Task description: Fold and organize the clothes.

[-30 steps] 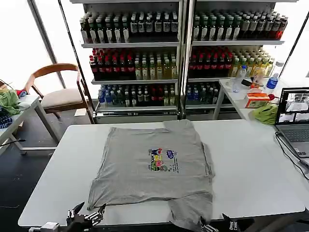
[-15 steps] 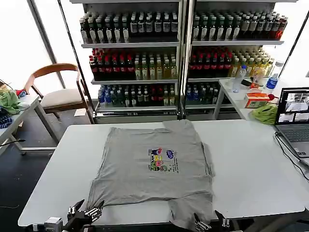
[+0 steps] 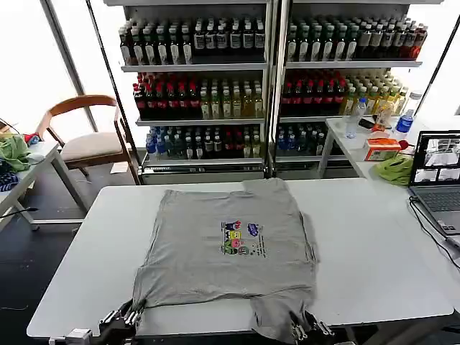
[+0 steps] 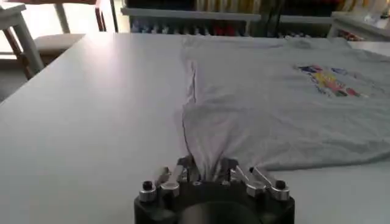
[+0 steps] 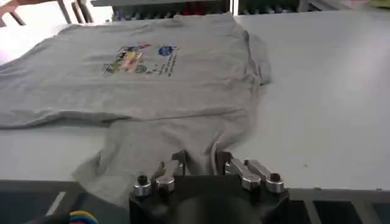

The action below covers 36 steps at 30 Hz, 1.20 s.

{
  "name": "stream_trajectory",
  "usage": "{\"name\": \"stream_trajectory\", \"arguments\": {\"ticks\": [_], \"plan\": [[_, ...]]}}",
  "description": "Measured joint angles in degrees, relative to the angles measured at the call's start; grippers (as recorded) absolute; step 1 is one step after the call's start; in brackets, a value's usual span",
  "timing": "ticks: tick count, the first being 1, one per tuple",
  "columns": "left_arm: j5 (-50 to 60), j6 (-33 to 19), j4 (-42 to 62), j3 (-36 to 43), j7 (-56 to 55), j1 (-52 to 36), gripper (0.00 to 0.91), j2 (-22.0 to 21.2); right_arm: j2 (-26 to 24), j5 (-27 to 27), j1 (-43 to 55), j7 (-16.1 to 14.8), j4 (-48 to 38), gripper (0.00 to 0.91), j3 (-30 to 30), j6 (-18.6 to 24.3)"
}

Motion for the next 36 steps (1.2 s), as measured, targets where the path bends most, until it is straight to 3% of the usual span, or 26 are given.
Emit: {"name": "stream_trajectory", "arguments": {"ticks": [24, 36], "plan": [[-1.35, 1.15, -5.36, -3.10, -0.62, 4.46, 0.030, -1.06, -2.90, 4.83, -5.24, -1.81, 6.13, 0.000, 3.26, 1.42], [-3.69, 2.47, -8.20, -4.50, -1.21, 3.37, 0.030, 0.74, -2.36, 6.37, -1.20, -1.43, 7.11, 0.000, 3.68, 0.89]]}}
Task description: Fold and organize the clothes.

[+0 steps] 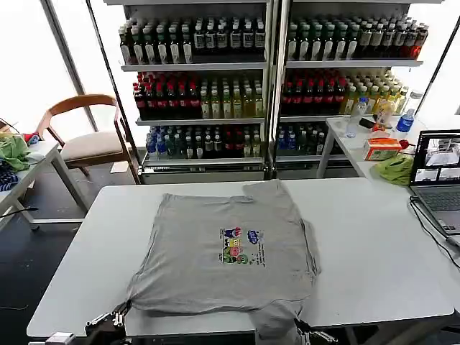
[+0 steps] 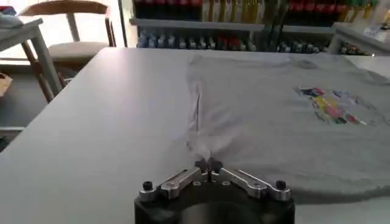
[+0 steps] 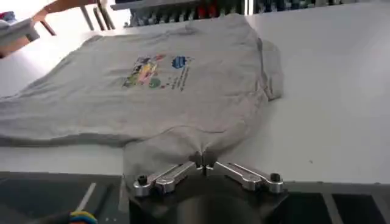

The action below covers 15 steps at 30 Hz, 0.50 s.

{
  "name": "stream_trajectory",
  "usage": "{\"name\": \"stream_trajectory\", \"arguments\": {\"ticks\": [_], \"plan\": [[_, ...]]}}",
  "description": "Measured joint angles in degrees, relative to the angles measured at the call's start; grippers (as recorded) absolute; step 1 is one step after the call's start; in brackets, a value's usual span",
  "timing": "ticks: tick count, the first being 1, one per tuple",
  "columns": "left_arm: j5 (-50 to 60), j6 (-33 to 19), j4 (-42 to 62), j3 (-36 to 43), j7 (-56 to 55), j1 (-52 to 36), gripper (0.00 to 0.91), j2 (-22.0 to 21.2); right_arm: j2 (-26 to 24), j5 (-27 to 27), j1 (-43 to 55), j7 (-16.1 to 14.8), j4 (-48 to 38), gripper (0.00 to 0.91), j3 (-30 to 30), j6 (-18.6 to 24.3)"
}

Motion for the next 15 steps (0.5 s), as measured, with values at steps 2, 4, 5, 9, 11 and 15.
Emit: {"name": "stream_trajectory", "arguments": {"ticks": [2, 4, 5, 9, 11, 15], "plan": [[-0.46, 0.09, 0.13, 0.18, -0.12, -0.89, 0.030, 0.62, 0.19, 0.29, 1.37, 0.14, -0.39, 0.000, 0.19, -0.16], [-1.04, 0.19, 0.47, 0.56, -0.19, -1.96, 0.030, 1.27, 0.41, 0.74, 3.01, 0.42, -0.85, 0.000, 0.43, -0.42], [-1.40, 0.23, 0.63, 0.74, -0.27, -2.56, 0.030, 1.63, 0.42, 0.98, 3.76, 0.49, -1.03, 0.000, 0.49, -0.50], [-3.08, 0.34, 1.63, 1.39, -0.70, -4.93, 0.030, 3.09, 0.28, 1.52, 7.24, 0.78, -2.03, 0.000, 0.25, -0.77], [-4.15, 0.35, 2.22, 1.67, -0.70, -6.26, 0.030, 3.87, 0.17, 1.72, 8.97, 1.00, -2.66, 0.000, -0.09, -0.87], [-6.51, 0.39, 3.58, 2.14, -0.71, -8.84, 0.030, 5.67, -0.01, 1.87, 13.09, 1.23, -4.34, 0.000, -0.98, -0.96]]}}
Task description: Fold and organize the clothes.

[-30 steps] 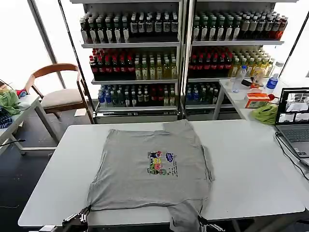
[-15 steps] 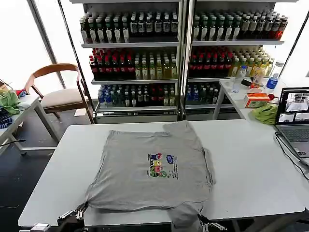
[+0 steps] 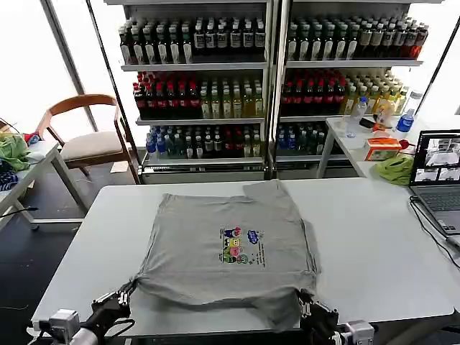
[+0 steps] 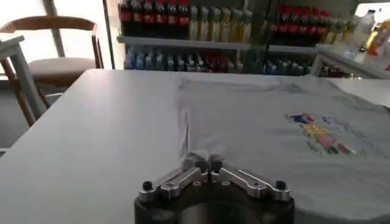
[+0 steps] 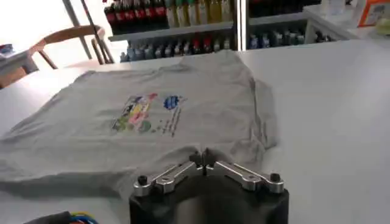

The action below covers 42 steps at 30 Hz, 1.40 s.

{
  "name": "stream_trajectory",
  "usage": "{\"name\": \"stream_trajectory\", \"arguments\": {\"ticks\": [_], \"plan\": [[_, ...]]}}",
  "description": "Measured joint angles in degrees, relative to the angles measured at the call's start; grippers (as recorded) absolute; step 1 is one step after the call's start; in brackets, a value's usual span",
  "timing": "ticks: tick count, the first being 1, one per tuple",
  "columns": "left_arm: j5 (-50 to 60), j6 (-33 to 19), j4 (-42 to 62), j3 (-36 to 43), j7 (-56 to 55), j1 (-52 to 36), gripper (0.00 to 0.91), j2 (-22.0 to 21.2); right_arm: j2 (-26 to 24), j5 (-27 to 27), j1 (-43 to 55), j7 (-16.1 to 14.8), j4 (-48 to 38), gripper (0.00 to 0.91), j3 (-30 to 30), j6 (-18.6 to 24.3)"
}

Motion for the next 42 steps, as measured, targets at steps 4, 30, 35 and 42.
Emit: {"name": "stream_trajectory", "arguments": {"ticks": [4, 30, 35, 42], "plan": [[-1.92, 0.05, 1.72, 0.86, -0.02, -2.76, 0.030, 2.24, 0.15, 0.01, 3.99, 0.30, -2.16, 0.000, -0.85, -0.09], [-7.83, 0.07, 16.90, 10.06, -2.00, -21.25, 0.393, 9.64, 3.18, -3.92, 27.33, 2.05, -21.55, 0.353, -9.86, -0.34], [-7.46, 0.07, 19.43, 11.83, -1.74, -23.75, 0.907, 9.40, 3.70, -5.27, 29.13, 1.46, -24.04, 0.907, -10.69, -0.32], [-6.77, 0.06, 21.27, 12.71, -1.55, -26.04, 0.907, 8.91, 4.34, -5.76, 31.47, 1.65, -25.89, 0.907, -11.04, -0.18]]}}
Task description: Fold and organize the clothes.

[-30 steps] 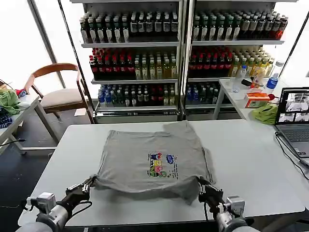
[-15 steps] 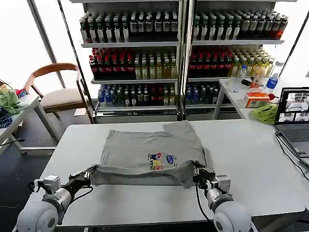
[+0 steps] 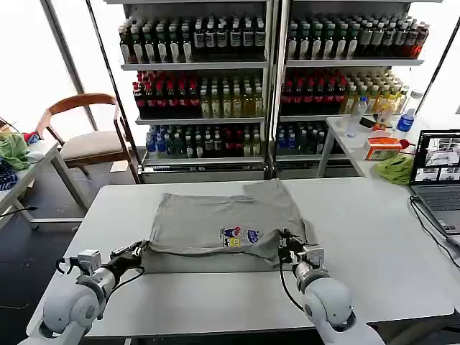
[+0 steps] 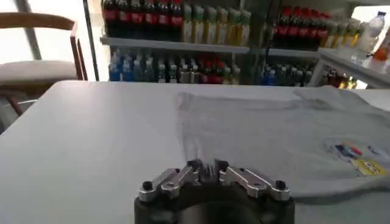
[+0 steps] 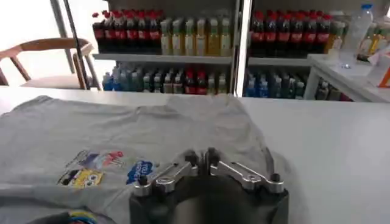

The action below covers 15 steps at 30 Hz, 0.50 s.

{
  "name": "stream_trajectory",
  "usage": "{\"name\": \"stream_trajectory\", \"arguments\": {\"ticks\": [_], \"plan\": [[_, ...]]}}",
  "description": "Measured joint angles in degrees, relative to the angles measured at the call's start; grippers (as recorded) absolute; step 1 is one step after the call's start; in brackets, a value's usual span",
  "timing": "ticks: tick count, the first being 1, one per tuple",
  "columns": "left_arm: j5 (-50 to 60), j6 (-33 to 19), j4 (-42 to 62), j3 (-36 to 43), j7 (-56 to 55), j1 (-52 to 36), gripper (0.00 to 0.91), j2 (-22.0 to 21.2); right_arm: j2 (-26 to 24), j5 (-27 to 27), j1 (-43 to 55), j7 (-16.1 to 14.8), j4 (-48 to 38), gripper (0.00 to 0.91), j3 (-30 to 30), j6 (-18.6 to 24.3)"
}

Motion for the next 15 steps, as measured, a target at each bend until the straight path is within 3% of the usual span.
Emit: {"name": "stream_trajectory", "arguments": {"ticks": [15], "plan": [[1.08, 0.00, -1.72, -3.25, -0.15, 2.10, 0.907, 1.28, -1.82, 2.43, -2.81, 0.95, 4.02, 0.907, 1.97, -0.09]]}}
